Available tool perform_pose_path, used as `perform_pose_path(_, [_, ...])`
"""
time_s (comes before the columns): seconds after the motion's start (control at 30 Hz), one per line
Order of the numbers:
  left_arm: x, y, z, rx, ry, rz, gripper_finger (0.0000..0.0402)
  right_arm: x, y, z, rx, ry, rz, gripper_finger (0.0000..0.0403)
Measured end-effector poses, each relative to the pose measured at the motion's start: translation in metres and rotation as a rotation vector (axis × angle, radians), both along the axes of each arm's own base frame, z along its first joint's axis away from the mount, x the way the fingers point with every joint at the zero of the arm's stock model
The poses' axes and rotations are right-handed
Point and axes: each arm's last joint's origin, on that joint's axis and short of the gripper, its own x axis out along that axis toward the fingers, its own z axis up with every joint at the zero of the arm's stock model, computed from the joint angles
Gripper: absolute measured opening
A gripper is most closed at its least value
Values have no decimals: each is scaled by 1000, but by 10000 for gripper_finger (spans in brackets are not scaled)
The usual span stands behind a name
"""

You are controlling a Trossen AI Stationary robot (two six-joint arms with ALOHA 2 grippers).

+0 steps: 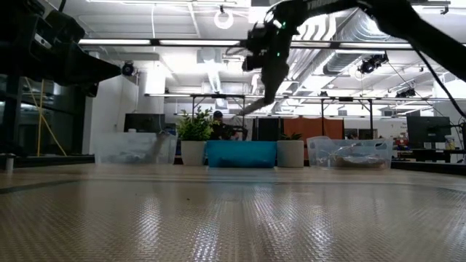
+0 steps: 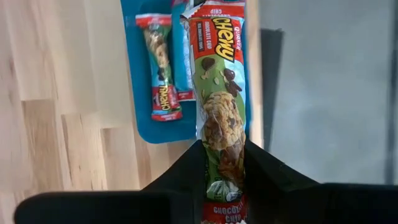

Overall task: Pick and place Granola Bars by type
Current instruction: Put the red granola bar into the blue bin

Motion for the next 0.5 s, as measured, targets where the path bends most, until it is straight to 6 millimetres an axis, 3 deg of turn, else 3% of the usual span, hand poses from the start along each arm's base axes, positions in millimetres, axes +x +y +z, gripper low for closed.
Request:
perform_pose_path(0.23, [0,0,0,0,0,0,1,15,-17,-45,71,43,78,74])
perform_pose_path(0.5, [0,0,0,0,1,0,1,31,-27,-78,136,-20,115,74])
